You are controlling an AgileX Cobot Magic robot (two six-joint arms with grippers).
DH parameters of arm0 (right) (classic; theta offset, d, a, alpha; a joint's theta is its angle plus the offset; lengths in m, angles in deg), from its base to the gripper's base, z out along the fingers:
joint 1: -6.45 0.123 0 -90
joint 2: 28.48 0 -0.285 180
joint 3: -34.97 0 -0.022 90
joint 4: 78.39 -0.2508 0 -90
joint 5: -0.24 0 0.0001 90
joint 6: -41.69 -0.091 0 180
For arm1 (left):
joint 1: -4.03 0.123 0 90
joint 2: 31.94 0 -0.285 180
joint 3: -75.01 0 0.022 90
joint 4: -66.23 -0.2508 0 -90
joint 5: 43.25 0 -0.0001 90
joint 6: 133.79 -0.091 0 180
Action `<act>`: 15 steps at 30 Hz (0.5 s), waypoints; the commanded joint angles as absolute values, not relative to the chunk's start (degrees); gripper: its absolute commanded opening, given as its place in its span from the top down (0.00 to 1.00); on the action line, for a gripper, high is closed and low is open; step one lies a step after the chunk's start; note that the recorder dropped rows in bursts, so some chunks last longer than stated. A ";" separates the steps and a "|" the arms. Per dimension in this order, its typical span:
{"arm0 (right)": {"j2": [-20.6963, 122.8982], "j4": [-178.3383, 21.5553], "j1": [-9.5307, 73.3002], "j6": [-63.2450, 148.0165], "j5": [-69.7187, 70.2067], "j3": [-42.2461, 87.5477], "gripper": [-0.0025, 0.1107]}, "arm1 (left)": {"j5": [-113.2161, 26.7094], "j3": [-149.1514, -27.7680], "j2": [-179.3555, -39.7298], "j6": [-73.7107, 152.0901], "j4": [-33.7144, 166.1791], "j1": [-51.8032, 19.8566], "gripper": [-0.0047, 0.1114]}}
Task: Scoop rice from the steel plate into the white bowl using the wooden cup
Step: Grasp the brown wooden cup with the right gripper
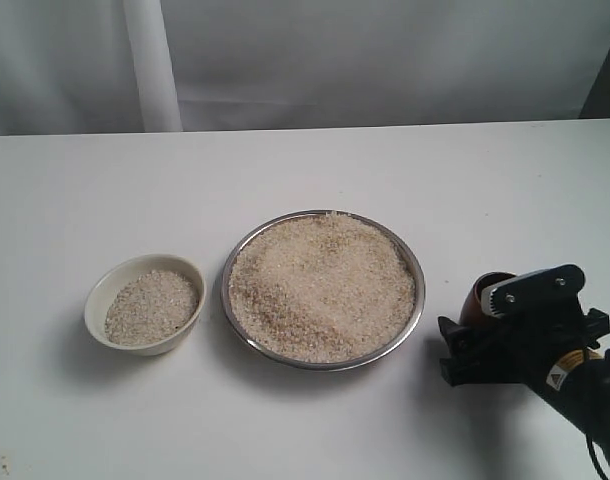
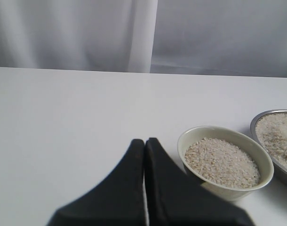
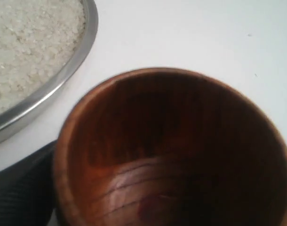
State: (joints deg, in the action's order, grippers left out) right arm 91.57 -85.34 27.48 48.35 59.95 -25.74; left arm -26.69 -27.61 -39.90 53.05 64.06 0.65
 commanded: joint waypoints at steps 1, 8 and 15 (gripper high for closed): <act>91.87 -86.54 27.00 49.15 62.71 -24.73 0.25 | -26.90 -27.77 -39.73 53.28 64.33 0.42 0.96; 91.87 -87.43 27.00 49.32 62.55 -24.73 0.25 | -26.90 -27.77 -39.73 53.28 64.33 0.42 0.96; 91.87 -87.43 27.00 49.32 61.16 -24.73 0.26 | -26.90 -27.77 -39.73 53.15 64.33 0.42 0.96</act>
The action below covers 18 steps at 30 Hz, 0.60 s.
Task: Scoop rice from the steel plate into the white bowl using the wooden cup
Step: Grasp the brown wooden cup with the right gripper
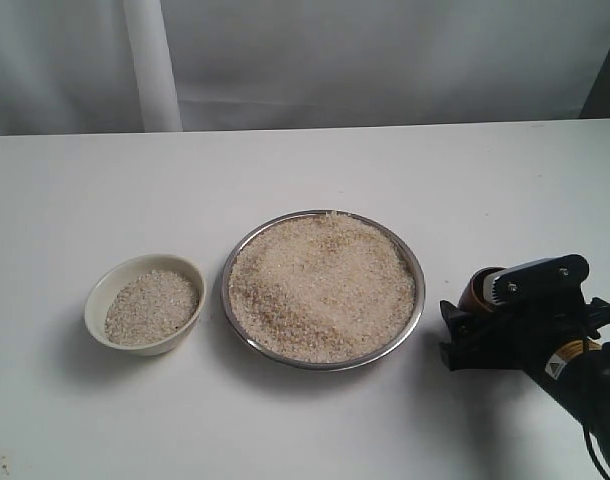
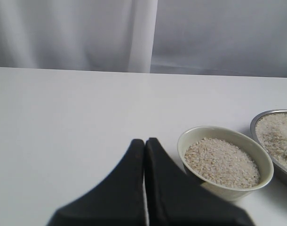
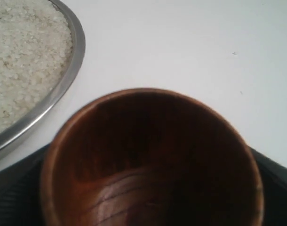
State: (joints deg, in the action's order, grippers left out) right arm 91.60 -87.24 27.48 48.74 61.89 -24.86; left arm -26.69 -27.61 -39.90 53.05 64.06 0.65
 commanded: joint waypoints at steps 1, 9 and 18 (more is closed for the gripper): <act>91.87 -87.43 27.00 49.32 60.95 -24.73 0.26 | -26.90 -27.77 -39.73 53.15 64.33 0.42 0.96; 91.87 -87.43 27.00 49.32 59.14 -24.73 0.46 | -26.90 -27.77 -39.73 53.29 64.33 0.42 0.96; 91.63 -87.43 27.00 49.32 59.29 -24.73 0.92 | -26.90 -27.77 -39.73 53.29 64.33 0.42 0.96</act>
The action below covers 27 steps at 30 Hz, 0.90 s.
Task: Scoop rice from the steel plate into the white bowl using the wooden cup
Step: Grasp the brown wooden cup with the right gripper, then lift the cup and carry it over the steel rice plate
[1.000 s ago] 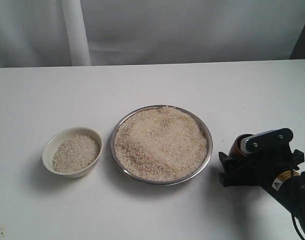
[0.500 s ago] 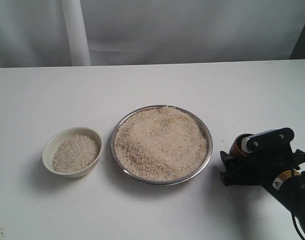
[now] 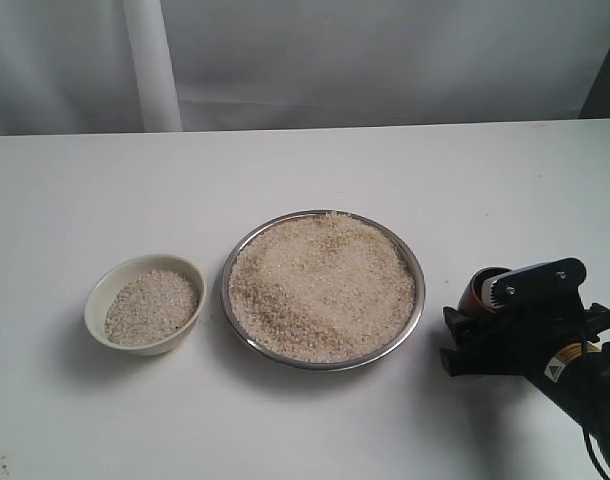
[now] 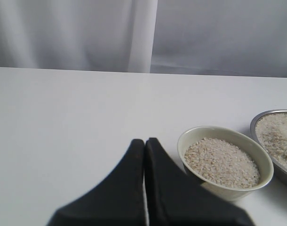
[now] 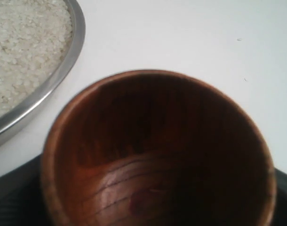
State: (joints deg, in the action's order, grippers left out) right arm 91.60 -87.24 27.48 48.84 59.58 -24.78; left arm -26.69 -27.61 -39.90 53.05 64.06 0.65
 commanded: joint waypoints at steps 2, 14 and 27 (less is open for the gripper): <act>91.63 -87.43 27.11 49.32 59.06 -24.73 0.98 | -26.90 -27.77 -39.73 53.29 64.33 0.42 0.96; 86.42 -87.88 27.11 49.43 46.73 -24.73 0.98 | -26.90 -27.77 -39.73 53.17 64.33 0.42 0.96; 60.29 -71.08 29.97 49.16 -17.75 -4.75 0.98 | -26.90 -27.77 -39.73 53.28 64.33 0.42 0.96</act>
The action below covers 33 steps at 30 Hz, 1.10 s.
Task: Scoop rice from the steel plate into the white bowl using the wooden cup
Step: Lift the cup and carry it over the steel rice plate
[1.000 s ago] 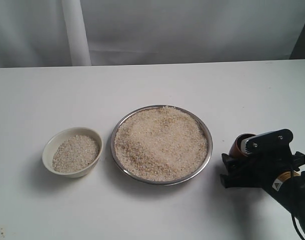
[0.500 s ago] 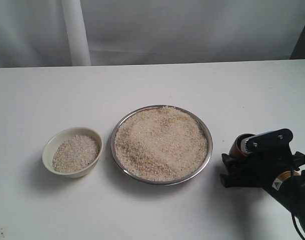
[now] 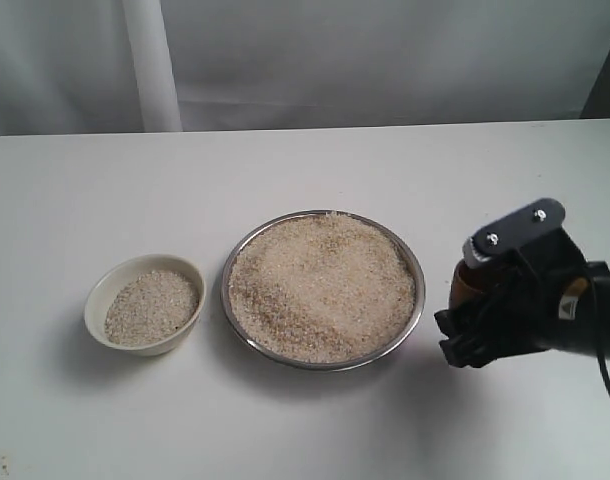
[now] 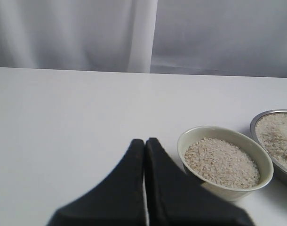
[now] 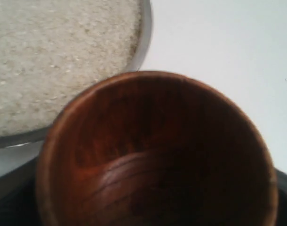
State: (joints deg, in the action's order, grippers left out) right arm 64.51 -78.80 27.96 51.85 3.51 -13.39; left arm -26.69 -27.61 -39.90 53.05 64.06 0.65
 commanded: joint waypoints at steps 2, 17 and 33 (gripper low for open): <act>59.79 -66.46 32.13 47.85 -27.20 1.25 0.98 | -26.90 -27.77 -39.73 53.17 64.33 0.42 0.96; 71.52 -36.85 48.77 64.12 -53.01 27.84 0.98 | -26.90 -27.77 -39.73 53.29 64.33 0.42 0.96; 96.33 -7.38 53.23 65.89 -61.28 38.69 0.98 | -26.90 -27.77 -39.73 53.04 64.33 0.42 0.96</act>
State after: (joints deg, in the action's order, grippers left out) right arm 93.75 -10.59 52.78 65.79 -60.64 37.30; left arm -26.69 -27.61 -39.90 53.05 64.06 0.65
